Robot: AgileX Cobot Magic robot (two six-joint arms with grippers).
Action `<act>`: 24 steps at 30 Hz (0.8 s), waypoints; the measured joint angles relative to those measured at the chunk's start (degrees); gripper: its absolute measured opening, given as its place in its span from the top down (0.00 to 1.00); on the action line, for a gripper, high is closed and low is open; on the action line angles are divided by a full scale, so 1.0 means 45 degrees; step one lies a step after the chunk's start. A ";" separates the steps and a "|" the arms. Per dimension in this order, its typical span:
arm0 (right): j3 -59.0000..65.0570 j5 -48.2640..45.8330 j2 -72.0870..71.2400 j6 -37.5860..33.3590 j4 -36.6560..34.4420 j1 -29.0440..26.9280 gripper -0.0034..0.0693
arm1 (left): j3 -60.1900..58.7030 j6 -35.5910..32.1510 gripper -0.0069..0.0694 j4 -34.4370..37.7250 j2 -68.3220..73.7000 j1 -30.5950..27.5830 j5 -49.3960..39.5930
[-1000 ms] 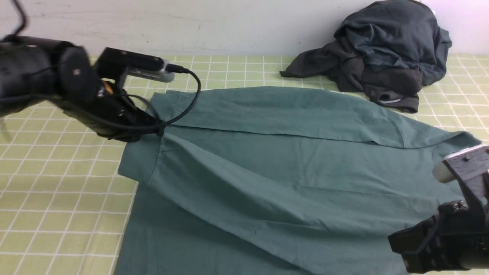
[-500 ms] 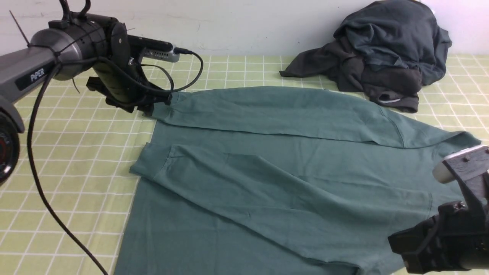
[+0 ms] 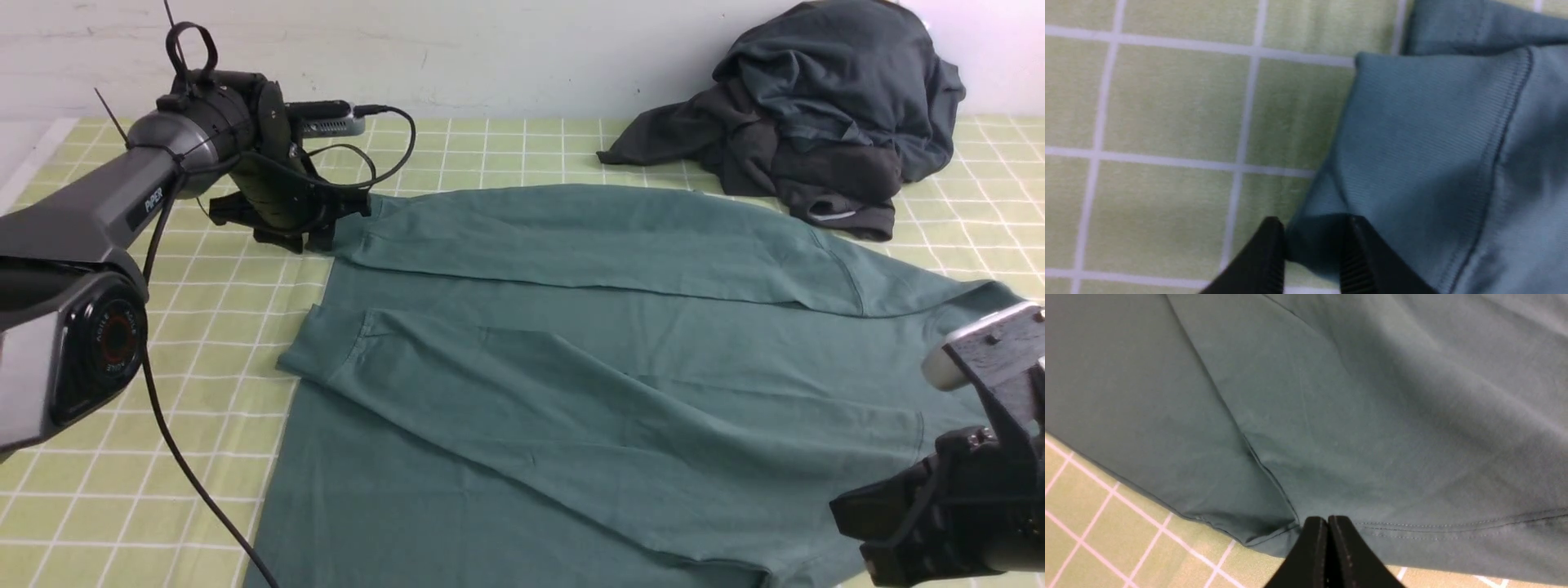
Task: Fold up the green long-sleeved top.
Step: Use the left arm to clamp the cuff farthest from it, then use the left arm to drag and drop the cuff onto the cuff closest to the left arm
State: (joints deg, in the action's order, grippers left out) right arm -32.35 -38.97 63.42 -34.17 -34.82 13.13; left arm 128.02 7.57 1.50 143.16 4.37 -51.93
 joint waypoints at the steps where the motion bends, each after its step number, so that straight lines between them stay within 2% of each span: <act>1: 0.0000 0.0000 0.0000 0.0000 0.0000 0.0000 0.96 | 0.0056 -0.0331 0.78 0.0198 0.0000 0.0000 -0.0147; 4: 0.0000 0.0000 0.0000 -0.0013 0.0000 0.0000 0.96 | 0.0462 -0.1218 0.88 0.0591 -0.0057 0.0000 -0.0856; 6: 0.0000 0.0000 0.0000 -0.0013 0.0000 0.0000 0.96 | 0.0741 -0.1470 0.89 0.0730 -0.0128 0.0000 -0.1217; 11: 0.0000 -0.0012 0.0003 -0.0013 -0.0011 0.0000 0.96 | 0.2495 -0.2273 0.89 0.0952 -0.1446 0.0013 -0.3869; 14: 0.0000 -0.0062 0.0003 -0.0013 -0.0039 0.0000 0.96 | 0.2665 -0.2398 0.89 0.0957 -0.2258 0.0013 -0.4088; 21: 0.0000 -0.0234 0.0003 -0.0013 -0.0039 0.0000 0.96 | -0.1711 -0.2630 0.89 0.1222 -0.6203 0.0022 -0.4172; 22: 0.0000 -0.0292 0.0003 -0.0026 -0.0043 0.0000 0.96 | -0.3557 -0.2702 0.89 0.1378 -0.6956 0.0022 -0.4171; 23: 0.0000 -0.0306 0.0003 -0.0026 -0.0043 0.0000 0.96 | -0.3557 -0.2725 0.89 0.1393 -0.7052 0.0022 -0.4171; 24: 0.0000 -0.0350 0.0003 -0.0026 -0.0043 0.0000 0.96 | -0.5177 -0.2776 0.89 0.1435 -0.7663 0.0022 -0.4171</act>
State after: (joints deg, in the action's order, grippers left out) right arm -32.35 -40.55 63.43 -34.29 -35.01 13.13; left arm 104.72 -4.93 7.96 108.68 4.47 -70.70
